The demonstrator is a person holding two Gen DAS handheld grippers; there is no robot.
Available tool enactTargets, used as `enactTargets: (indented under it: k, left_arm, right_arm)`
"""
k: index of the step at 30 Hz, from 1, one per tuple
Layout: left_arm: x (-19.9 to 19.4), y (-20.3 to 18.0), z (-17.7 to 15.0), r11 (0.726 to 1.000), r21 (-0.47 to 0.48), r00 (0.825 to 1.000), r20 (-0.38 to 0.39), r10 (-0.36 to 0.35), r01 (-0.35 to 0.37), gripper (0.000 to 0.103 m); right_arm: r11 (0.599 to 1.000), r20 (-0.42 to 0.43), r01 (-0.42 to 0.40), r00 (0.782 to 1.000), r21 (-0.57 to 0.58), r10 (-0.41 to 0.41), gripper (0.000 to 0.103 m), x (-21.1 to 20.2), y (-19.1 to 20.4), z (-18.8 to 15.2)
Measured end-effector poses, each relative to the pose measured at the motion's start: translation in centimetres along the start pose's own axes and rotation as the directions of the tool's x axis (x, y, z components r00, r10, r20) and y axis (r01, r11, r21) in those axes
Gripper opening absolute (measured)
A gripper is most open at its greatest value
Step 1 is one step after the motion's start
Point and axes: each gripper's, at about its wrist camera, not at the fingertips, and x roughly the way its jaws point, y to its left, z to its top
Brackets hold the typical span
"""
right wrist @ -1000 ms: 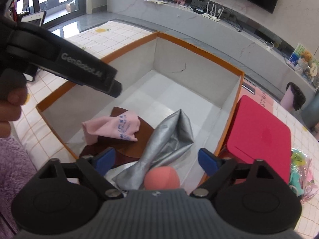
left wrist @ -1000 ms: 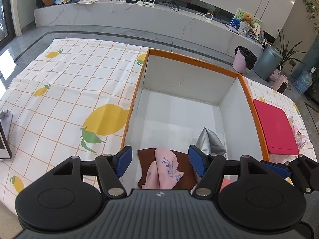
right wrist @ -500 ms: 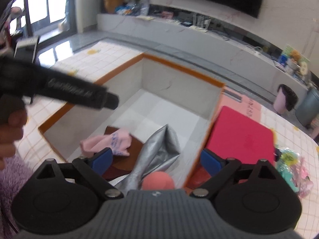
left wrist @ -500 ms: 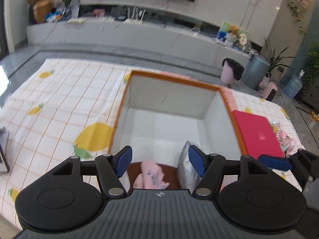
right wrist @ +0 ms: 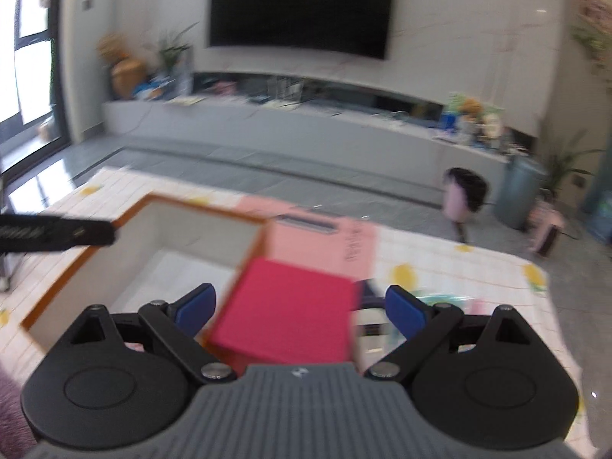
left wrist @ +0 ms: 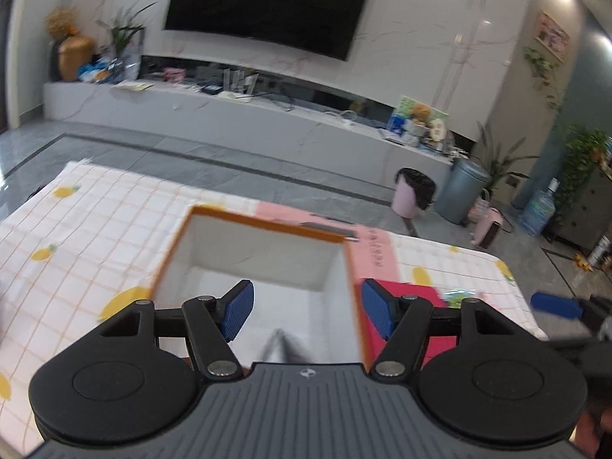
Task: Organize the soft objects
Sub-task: 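Grasp the pink tasseled satin pouch with the right tool while the left tool returns to the table, then move the left tool toward the white plush slipper while the right tool holds the pouch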
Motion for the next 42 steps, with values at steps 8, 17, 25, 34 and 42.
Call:
enactTargets:
  k: [8, 17, 25, 34, 42]
  left_arm:
    - [2.8, -8.6, -1.9, 0.985, 0.151, 0.995, -0.054, -0.078, 0.086, 0.076]
    - [5.9, -14.8, -6.8, 0.93, 0.236, 0.96, -0.082, -0.269, 0.281, 0.076]
    - [9.1, -17.1, -10.2, 0.918, 0.278, 0.957, -0.138, -0.254, 0.283, 0.076]
    - [11.2, -18.0, -13.0, 0.924, 0.26, 0.952, -0.201, -0.233, 0.281, 0.076]
    - [11.4, -18.3, -13.6, 0.936, 0.269, 0.966, -0.188, -0.179, 0.226, 0.076]
  right_arm:
    - [0.963, -0.041, 0.256, 0.967, 0.085, -0.253, 0.1, 1.5, -10.2, 1.4]
    - [0.886, -0.276, 0.32, 0.933, 0.336, -0.232, 0.1, 9.1, -20.7, -6.4]
    - [0.679, -0.32, 0.307, 0.941, 0.667, -0.112, 0.076, 12.3, -27.0, -12.1]
    - [0.609, -0.255, 0.264, 0.961, 0.748, -0.103, 0.063, 15.2, -26.5, -13.2]
    - [0.671, -0.322, 0.283, 0.944, 0.686, -0.068, 0.03, 15.5, -26.5, -13.1]
